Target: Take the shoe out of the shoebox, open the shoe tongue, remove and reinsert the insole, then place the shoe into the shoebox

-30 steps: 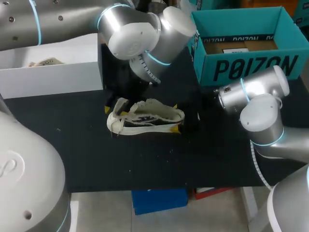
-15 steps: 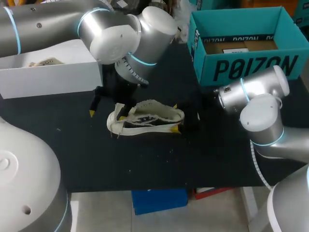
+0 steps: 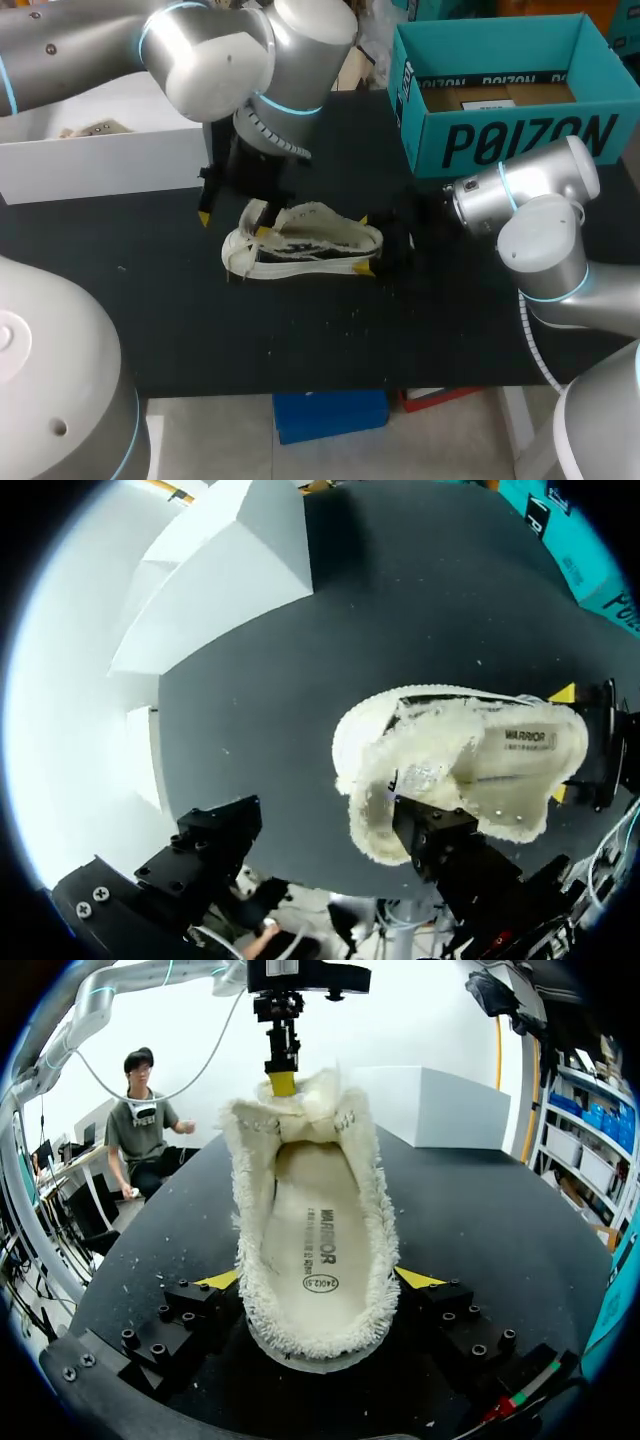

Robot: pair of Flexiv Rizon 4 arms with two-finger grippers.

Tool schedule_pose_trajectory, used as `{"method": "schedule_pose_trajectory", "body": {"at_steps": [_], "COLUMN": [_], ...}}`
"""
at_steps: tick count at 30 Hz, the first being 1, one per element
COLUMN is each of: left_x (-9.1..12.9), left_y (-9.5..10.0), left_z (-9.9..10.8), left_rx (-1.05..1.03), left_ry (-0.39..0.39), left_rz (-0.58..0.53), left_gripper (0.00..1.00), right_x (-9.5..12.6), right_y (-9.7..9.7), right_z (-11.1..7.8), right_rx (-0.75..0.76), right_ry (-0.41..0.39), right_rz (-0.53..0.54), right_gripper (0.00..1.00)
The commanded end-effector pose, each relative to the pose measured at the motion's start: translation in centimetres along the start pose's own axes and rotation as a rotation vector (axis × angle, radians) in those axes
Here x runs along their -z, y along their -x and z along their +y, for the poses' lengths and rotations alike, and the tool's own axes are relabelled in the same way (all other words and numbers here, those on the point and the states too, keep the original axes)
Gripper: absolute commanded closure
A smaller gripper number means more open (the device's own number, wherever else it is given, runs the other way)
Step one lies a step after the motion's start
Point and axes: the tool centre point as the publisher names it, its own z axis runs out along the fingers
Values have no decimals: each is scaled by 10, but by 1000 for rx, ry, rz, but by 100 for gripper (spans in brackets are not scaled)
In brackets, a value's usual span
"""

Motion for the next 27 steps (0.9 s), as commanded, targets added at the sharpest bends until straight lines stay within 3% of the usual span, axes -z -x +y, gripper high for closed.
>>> {"method": "schedule_pose_trajectory", "body": {"at_steps": [1,3,6,9,11,21,27], "left_x": [30,37,46,63,69,69,69], "left_y": [2,-9,-27,-36,-43,-43,-43], "left_z": [11,14,23,8,1,1,1], "left_rx": [-658,-969,-1174,-1233,-1300,-1595,-1595], "left_ry": [-97,-20,11,-3,-4,17,17], "left_rz": [349,462,427,555,552,663,663], "left_gripper": [100,100,100,100,100,100,100], "right_x": [-2,-2,-2,-2,-2,-2,-2], "right_y": [1,1,1,1,1,1,1], "right_z": [-2,-2,-2,-2,-2,-2,-2], "right_rx": [-1,-1,-1,-1,-1,-1,-1], "right_ry": [-1,-1,-1,-1,-1,-1,-1], "right_rz": [-1,-1,-1,-1,-1,-1,-1], "right_gripper": [100,100,100,100,100,100,100]}}
